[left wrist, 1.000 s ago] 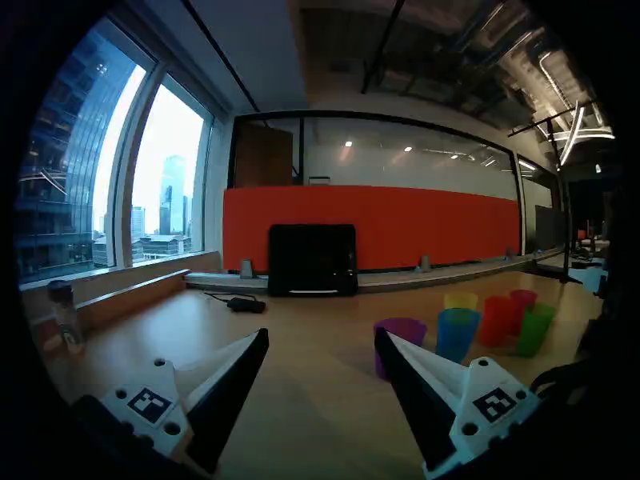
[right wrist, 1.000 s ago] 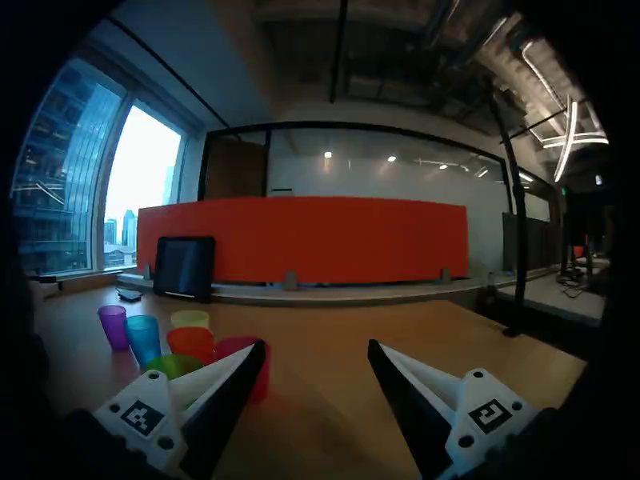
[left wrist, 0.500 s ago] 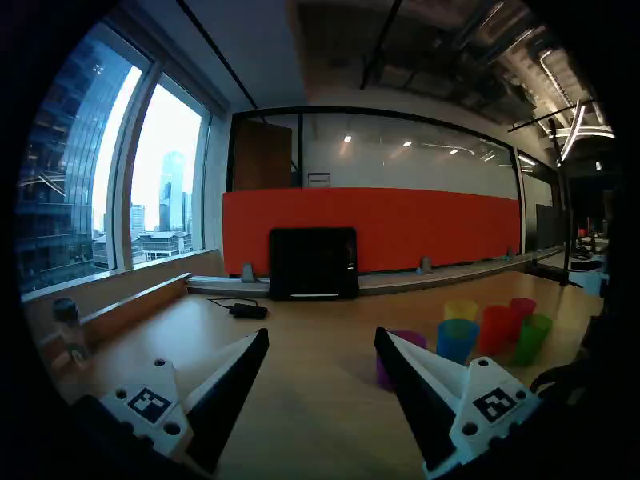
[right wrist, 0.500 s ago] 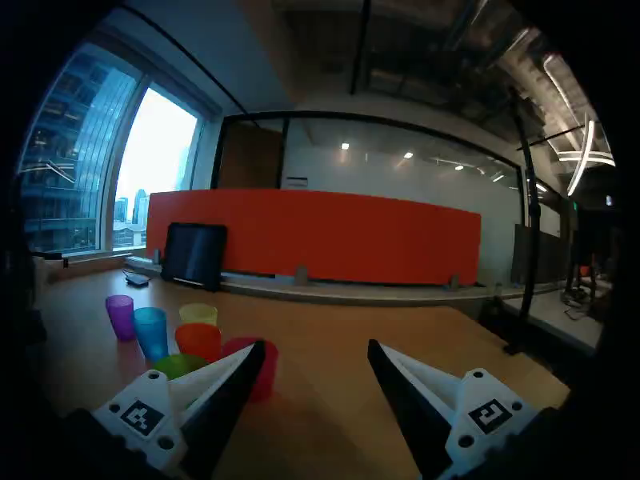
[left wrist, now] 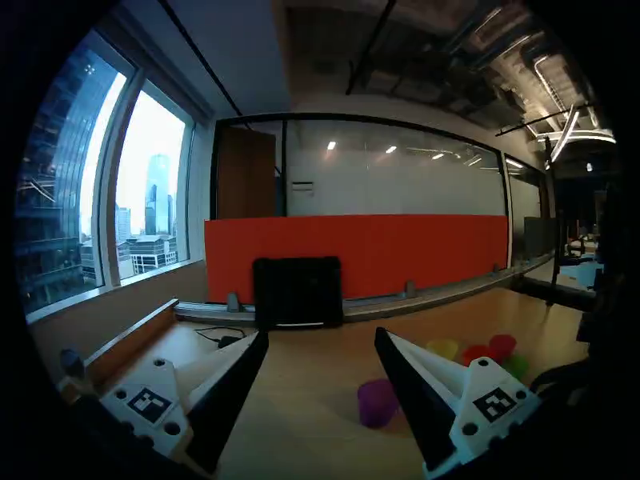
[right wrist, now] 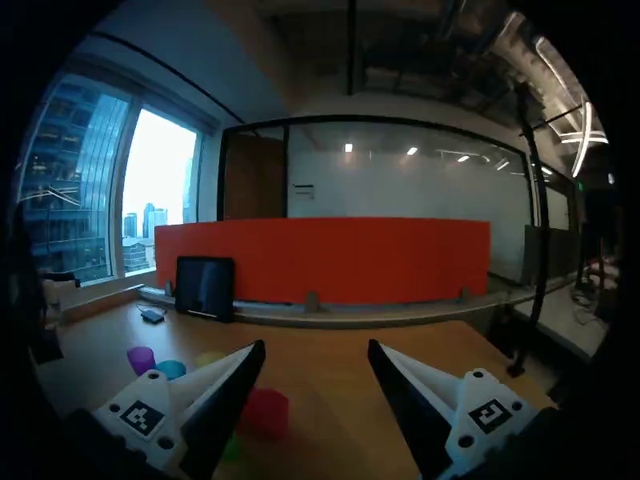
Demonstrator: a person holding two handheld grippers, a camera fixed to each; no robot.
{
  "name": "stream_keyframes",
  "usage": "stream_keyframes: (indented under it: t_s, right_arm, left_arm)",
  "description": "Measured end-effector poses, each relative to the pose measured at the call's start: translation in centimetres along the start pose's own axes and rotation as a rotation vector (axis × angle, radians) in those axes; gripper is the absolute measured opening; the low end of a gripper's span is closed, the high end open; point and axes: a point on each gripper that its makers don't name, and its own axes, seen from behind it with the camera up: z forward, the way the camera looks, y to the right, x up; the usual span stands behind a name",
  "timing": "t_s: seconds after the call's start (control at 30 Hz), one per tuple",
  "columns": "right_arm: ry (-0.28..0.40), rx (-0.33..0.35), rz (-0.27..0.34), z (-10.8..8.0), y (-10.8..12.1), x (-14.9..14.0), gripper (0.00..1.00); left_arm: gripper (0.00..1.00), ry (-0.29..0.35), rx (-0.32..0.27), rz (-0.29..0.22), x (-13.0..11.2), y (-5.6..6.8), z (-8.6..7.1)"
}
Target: Pour water
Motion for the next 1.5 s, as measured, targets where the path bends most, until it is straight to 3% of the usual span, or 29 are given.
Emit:
stream_keyframes:
  t_s: [0.17,0.27,0.47,0.63,0.97,1.27,1.5]
  right_arm:
    - [0.025,0.027,-0.005,-0.1,-0.4,3.9,0.99]
    - [0.039,0.039,-0.016,-0.3,-0.7,6.0,0.99]
    - [0.052,0.051,-0.031,-0.2,-0.9,8.9,0.99]
    - [0.05,0.075,-0.033,-0.4,-1.4,10.3,0.99]
    - [0.023,0.15,-0.037,-0.5,-2.5,10.3,0.99]
    - [0.018,0.319,-0.039,-1.8,-5.8,11.2,0.99]
    - [0.008,0.42,-0.039,-2.9,-8.0,11.5,0.99]
  left_arm:
    - [0.99,0.02,-0.024,-0.019,3.8,0.5,0.3]
    - [0.98,0.036,-0.028,0.0,6.0,0.6,0.4]
    - [0.98,0.039,-0.035,0.007,8.8,0.9,0.7]
    - [0.98,0.047,-0.07,-0.029,10.6,1.4,0.9]
    - [0.98,0.029,-0.187,-0.068,10.9,3.3,1.4]
    - [0.99,0.003,-0.267,-0.014,10.8,4.3,1.6]
    - [0.99,-0.018,-0.365,0.022,11.0,6.5,1.6]
